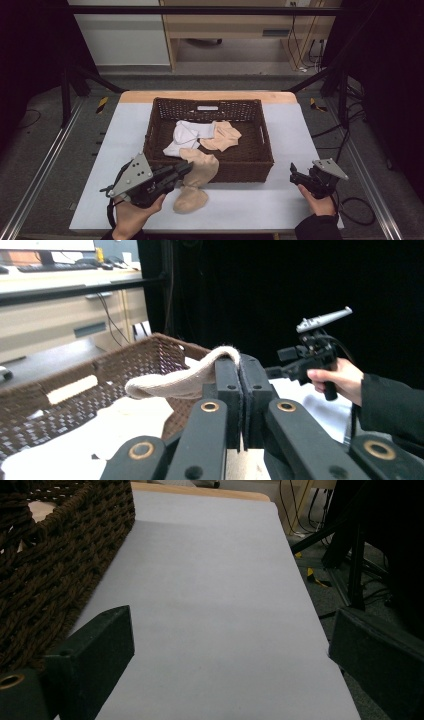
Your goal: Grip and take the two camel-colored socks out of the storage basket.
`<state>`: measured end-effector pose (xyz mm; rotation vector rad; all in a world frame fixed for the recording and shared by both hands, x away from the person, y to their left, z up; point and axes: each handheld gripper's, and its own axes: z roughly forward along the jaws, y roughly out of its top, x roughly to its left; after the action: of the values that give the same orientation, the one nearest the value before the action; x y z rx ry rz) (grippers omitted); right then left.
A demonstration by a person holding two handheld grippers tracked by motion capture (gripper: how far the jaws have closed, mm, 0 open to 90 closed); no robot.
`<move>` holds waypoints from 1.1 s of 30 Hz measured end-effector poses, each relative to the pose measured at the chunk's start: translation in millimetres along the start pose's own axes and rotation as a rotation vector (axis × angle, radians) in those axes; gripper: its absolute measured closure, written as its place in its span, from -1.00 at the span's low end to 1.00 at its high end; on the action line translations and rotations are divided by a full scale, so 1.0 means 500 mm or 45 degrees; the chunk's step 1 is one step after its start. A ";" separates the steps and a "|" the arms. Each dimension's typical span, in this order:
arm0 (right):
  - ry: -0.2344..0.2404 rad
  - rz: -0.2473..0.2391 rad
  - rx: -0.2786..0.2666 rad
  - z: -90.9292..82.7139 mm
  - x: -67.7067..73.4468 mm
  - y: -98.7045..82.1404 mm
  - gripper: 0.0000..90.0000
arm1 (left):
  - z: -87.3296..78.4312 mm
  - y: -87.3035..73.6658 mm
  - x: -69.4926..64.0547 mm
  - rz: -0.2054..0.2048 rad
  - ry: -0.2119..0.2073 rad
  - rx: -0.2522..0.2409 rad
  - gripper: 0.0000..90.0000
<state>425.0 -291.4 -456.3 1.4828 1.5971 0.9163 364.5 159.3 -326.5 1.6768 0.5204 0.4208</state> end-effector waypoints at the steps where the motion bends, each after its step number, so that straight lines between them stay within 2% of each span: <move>1: 0.000 -0.001 0.001 0.000 0.000 0.000 -0.89 | 0.002 -0.006 -0.002 -0.003 -0.007 0.011 0.96; 5: 0.000 0.000 -0.001 -0.001 0.000 0.000 -0.89 | 0.015 -0.035 -0.005 -0.027 -0.026 0.057 0.96; 8: 0.001 -0.001 -0.001 -0.001 0.000 0.000 -0.89 | 0.031 -0.059 -0.008 -0.044 -0.039 0.120 0.96; 10: 0.002 -0.002 -0.001 -0.001 0.000 0.000 -0.89 | 0.038 -0.067 -0.011 -0.045 -0.044 0.141 0.96; 14: 0.004 -0.005 -0.001 -0.001 0.000 0.000 -0.89 | 0.069 -0.103 -0.026 -0.043 -0.080 0.241 0.96; 16: 0.004 -0.007 0.000 -0.001 0.000 0.000 -0.89 | 0.075 -0.109 -0.030 -0.044 -0.089 0.257 0.96; 18: 0.005 -0.005 0.000 -0.001 0.000 0.000 -0.89 | 0.092 -0.128 -0.038 -0.041 -0.106 0.308 0.96; 19: 0.005 -0.005 0.000 -0.001 0.000 0.000 -0.89 | 0.092 -0.128 -0.038 -0.041 -0.106 0.308 0.95; 20: 0.005 -0.005 0.001 -0.001 0.000 -0.001 -0.89 | 0.104 -0.142 -0.040 -0.039 -0.113 0.343 0.96; 23: 0.005 -0.007 0.001 0.000 0.000 -0.001 -0.89 | 0.116 -0.156 -0.039 -0.043 -0.116 0.379 0.95; 24: 0.005 -0.007 0.002 0.000 0.001 -0.001 -0.89 | 0.128 -0.173 -0.036 -0.053 -0.117 0.421 0.95; 26: 0.006 -0.008 0.003 0.000 0.001 -0.001 -0.89 | 0.139 -0.190 -0.031 -0.069 -0.116 0.459 0.95; 27: 0.007 -0.008 0.002 0.000 0.001 -0.001 -0.89 | 0.139 -0.190 -0.031 -0.069 -0.116 0.459 0.95; 28: 0.006 -0.008 0.002 0.000 0.001 -0.001 -0.89 | 0.146 -0.203 -0.027 -0.085 -0.121 0.485 0.95; 33: 0.009 -0.017 0.009 0.002 0.003 -0.003 -0.89 | 0.156 -0.220 -0.021 -0.070 -0.111 0.521 0.92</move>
<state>425.1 -290.0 -457.8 1.4736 1.6155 0.9098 387.3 103.9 -447.6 2.0571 0.6159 0.2068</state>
